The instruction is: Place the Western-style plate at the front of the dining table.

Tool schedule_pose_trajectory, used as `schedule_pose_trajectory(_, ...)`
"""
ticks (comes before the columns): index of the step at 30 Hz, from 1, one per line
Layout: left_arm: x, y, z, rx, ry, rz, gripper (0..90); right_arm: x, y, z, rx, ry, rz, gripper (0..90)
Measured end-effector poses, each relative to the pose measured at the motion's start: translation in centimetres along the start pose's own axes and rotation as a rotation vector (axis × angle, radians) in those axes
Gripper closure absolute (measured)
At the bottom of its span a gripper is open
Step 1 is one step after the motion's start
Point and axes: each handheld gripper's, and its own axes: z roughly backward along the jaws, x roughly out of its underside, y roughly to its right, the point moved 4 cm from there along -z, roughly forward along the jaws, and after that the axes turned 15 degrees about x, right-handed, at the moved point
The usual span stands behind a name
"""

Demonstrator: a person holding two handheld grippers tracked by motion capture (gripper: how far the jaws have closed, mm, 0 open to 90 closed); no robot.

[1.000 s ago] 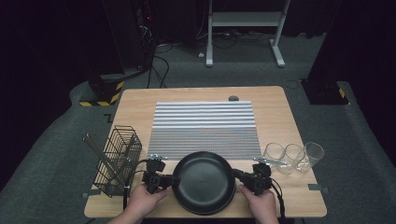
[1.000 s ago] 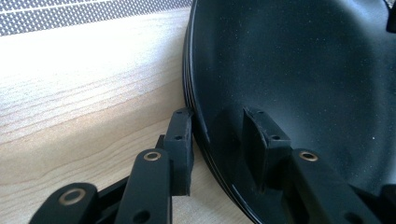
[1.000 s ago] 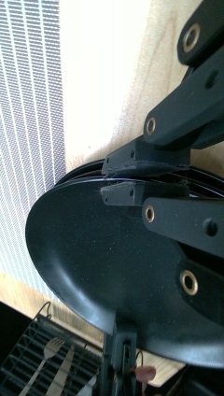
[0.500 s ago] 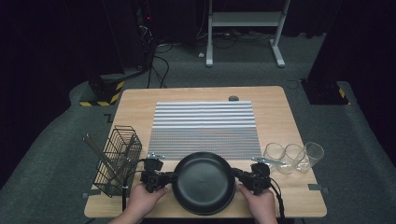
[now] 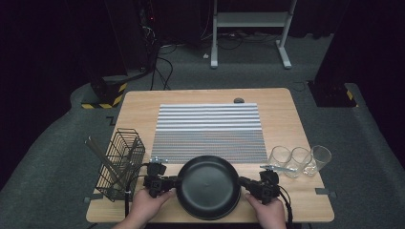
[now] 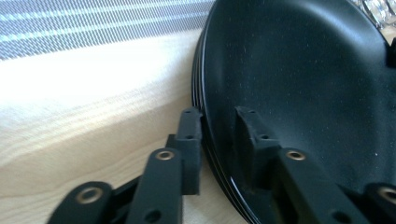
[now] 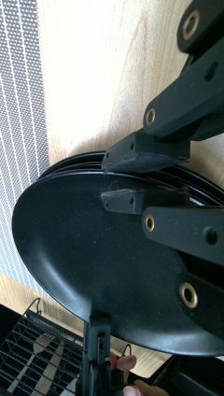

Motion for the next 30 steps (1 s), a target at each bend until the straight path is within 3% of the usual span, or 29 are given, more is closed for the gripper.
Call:
schedule_pose_trajectory(2,0.11,-0.01,-0.16,0.007,-0.009,0.003,66.8,-0.03,0.01,0.05,-0.002,0.002,-0.006,78.5)
schedule_pose_trajectory(14,-0.05,0.19,-0.06,-0.012,-0.027,-0.004,67.2,-0.07,0.12,0.21,-0.014,-0.005,-0.013,78.6)
schedule_pose_trajectory(20,-0.19,0.32,-0.01,-0.027,-0.032,-0.015,67.9,0.00,0.01,-0.04,0.011,-0.003,-0.006,82.9)
schedule_pose_trajectory(22,-0.49,0.37,0.30,-0.047,-0.010,-0.032,73.3,-0.09,-0.05,-0.18,0.025,0.011,0.004,83.1)
schedule_pose_trajectory(23,-0.61,0.41,0.27,-0.051,-0.023,-0.029,74.8,-0.14,-0.12,-0.23,0.031,0.014,0.011,83.2)
schedule_pose_trajectory(30,-0.63,0.37,0.21,-0.054,-0.012,-0.035,75.1,-0.63,-0.40,-0.45,0.067,0.059,0.044,85.2)
